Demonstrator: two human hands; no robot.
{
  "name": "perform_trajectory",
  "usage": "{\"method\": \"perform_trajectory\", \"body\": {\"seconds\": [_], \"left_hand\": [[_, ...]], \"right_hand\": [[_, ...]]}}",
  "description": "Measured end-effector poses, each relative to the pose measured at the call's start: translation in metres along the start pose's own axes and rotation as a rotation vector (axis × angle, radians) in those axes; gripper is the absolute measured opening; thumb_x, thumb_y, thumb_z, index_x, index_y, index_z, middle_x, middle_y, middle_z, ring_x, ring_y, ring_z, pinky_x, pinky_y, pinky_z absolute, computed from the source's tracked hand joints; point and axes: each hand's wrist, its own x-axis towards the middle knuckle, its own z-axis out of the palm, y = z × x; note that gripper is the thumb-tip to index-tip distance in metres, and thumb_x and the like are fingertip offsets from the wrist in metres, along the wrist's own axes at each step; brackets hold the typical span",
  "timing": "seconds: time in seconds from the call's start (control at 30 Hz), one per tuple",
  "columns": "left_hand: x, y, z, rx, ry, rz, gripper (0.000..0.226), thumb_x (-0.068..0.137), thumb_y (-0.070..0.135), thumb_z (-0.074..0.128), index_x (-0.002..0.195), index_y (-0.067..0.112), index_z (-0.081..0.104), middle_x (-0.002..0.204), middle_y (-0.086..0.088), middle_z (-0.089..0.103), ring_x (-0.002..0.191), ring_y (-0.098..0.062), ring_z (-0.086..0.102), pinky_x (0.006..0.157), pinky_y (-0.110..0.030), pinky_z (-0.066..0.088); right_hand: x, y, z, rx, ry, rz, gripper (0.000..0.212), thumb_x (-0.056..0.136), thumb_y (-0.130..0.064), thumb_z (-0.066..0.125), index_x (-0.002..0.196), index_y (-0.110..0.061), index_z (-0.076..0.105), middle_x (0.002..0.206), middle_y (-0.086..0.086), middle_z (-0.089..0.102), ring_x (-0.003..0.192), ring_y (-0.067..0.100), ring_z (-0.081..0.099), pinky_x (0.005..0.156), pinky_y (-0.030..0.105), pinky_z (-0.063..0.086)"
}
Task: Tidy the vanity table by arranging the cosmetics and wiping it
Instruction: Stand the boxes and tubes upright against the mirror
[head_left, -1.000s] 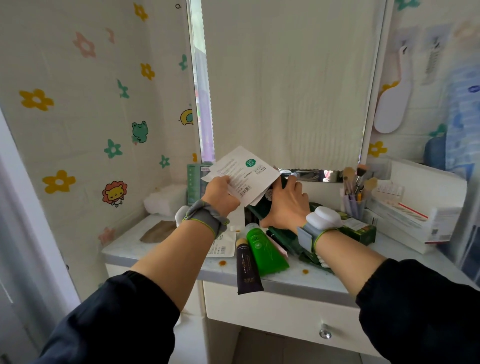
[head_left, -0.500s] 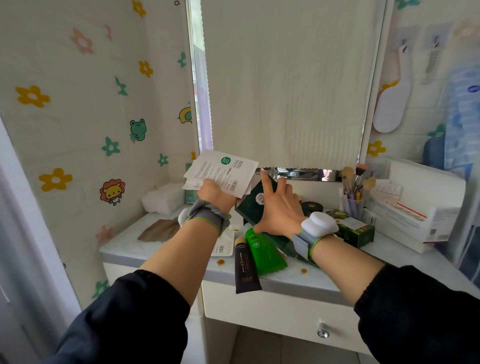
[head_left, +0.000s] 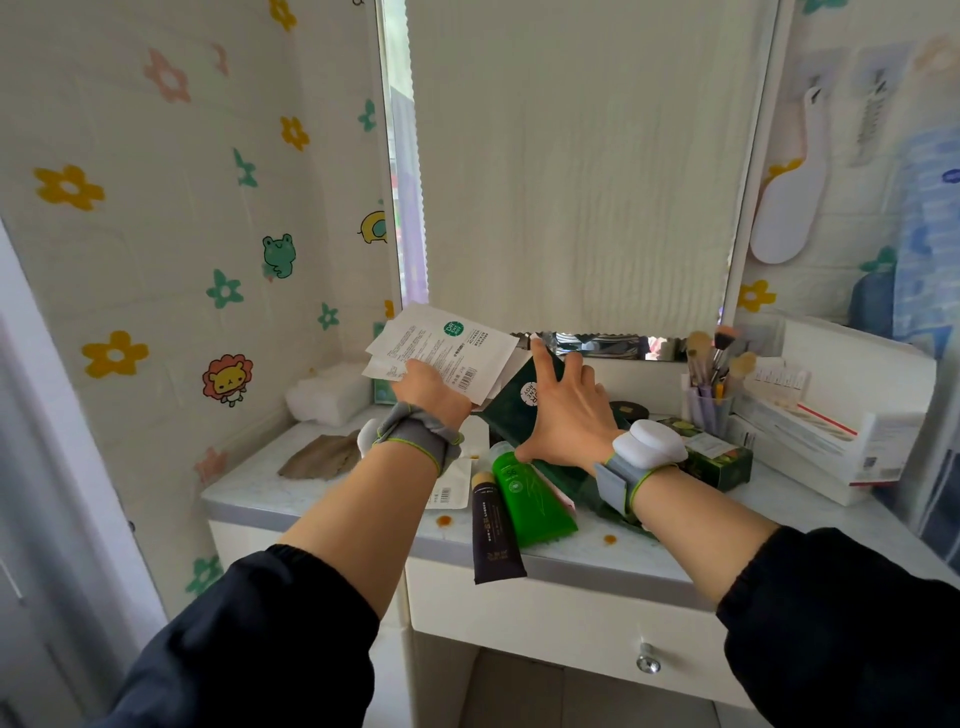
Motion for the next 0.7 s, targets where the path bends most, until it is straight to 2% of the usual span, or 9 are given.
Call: {"method": "perform_trajectory", "body": {"seconds": [0.03,0.07,0.17,0.3,0.4,0.47,0.57,0.7], "left_hand": [[0.0,0.0,-0.001,-0.05,-0.007,-0.009,0.034,0.099,0.022,0.035,0.127,0.012,0.051,0.119,-0.012,0.065,0.102,-0.036,0.064,0.087,-0.057,0.053],[0.003,-0.001,-0.001,-0.09,-0.019,0.002,0.035,0.098,0.025,0.037,0.127,0.012,0.052,0.114,-0.011,0.067,0.097,-0.035,0.066,0.087,-0.061,0.051],[-0.003,-0.001,0.001,-0.125,-0.052,0.045,0.042,0.095,0.026,0.041,0.134,0.012,0.047,0.121,-0.015,0.063,0.084,-0.031,0.065,0.077,-0.055,0.055],[-0.011,-0.001,0.007,-0.118,-0.073,0.158,0.03,0.097,0.019,0.041,0.125,0.015,0.049,0.108,-0.013,0.068,0.093,-0.036,0.068,0.079,-0.067,0.051],[-0.018,0.001,0.012,-0.055,-0.115,0.22,0.023,0.097,0.016,0.041,0.118,0.019,0.05,0.098,-0.008,0.067,0.09,-0.032,0.067,0.081,-0.061,0.053],[-0.014,0.0,0.014,0.014,-0.12,0.257,0.026,0.097,0.017,0.044,0.123,0.017,0.049,0.098,-0.006,0.066,0.086,-0.028,0.067,0.079,-0.053,0.057],[-0.017,0.0,0.016,0.069,-0.184,0.28,0.032,0.095,0.029,0.052,0.125,0.018,0.048,0.104,-0.006,0.067,0.086,-0.023,0.069,0.075,-0.042,0.06],[-0.018,0.0,0.017,0.156,-0.181,0.253,0.047,0.091,0.042,0.056,0.129,0.018,0.043,0.104,-0.006,0.066,0.085,-0.02,0.069,0.077,-0.04,0.059]], "right_hand": [[0.001,0.0,0.0,0.0,-0.014,-0.014,0.135,0.055,-0.043,0.085,0.152,-0.022,-0.007,0.142,0.02,0.022,0.128,0.037,0.032,0.104,0.048,0.037],[0.002,-0.001,0.0,0.005,-0.027,-0.019,0.137,0.055,-0.045,0.085,0.151,-0.022,-0.009,0.142,0.02,0.021,0.128,0.038,0.031,0.104,0.049,0.037],[0.003,0.0,-0.001,0.041,-0.055,-0.003,0.139,0.054,-0.046,0.085,0.151,-0.023,-0.011,0.144,0.021,0.017,0.13,0.039,0.029,0.104,0.05,0.038],[0.004,0.0,-0.003,0.054,-0.044,0.007,0.139,0.054,-0.048,0.085,0.151,-0.023,-0.011,0.143,0.021,0.018,0.129,0.04,0.03,0.103,0.051,0.038],[0.003,0.0,-0.001,0.043,-0.017,-0.006,0.138,0.054,-0.049,0.085,0.151,-0.022,-0.01,0.141,0.022,0.022,0.127,0.039,0.033,0.102,0.051,0.039],[0.003,-0.001,0.0,0.031,0.002,-0.021,0.137,0.055,-0.048,0.084,0.151,-0.02,-0.008,0.139,0.022,0.023,0.125,0.039,0.034,0.102,0.049,0.039],[0.002,-0.002,0.004,0.02,0.027,-0.037,0.135,0.054,-0.047,0.083,0.152,-0.02,-0.007,0.138,0.021,0.025,0.123,0.039,0.035,0.1,0.049,0.039],[0.004,-0.003,0.005,0.036,0.042,-0.024,0.135,0.054,-0.046,0.083,0.152,-0.02,-0.006,0.137,0.02,0.025,0.123,0.04,0.035,0.099,0.049,0.039]]}}
